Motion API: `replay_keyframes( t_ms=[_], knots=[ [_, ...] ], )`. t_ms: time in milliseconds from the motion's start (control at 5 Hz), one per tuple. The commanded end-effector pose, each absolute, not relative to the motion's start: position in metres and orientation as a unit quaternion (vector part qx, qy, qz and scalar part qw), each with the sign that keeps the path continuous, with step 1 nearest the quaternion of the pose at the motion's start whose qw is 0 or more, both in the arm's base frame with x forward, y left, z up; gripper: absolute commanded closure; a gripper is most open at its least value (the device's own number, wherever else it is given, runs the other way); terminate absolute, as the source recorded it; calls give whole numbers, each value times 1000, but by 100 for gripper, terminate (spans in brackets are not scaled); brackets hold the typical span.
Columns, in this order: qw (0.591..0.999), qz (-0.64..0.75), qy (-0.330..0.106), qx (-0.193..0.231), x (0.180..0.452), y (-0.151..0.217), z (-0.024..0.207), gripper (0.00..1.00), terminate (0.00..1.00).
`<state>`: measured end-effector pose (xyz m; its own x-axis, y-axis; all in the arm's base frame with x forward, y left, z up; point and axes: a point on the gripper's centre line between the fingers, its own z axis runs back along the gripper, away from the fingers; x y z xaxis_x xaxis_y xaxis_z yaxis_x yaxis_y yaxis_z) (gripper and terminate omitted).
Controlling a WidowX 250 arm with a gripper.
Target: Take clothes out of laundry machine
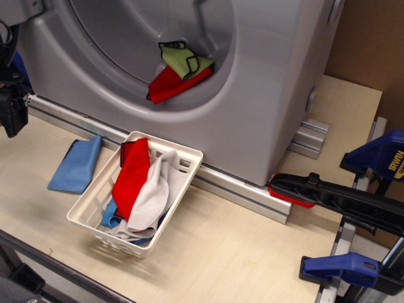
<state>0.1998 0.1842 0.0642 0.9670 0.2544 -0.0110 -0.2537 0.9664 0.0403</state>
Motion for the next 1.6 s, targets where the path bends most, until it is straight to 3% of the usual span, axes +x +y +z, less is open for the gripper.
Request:
replay_keyframes(
  t_ms=[0,200,600,1000,1400],
  knots=[
    [992,128,8,19,200,184,64,0,0],
    [992,126,-12,20,224,177,84,0,0],
    [991,112,-53,56,276,142,103,0,0],
    [981,100,-169,0,336,110,106,0,0],
    [974,36,-223,-21,384,91,102,0,0]
  ],
)
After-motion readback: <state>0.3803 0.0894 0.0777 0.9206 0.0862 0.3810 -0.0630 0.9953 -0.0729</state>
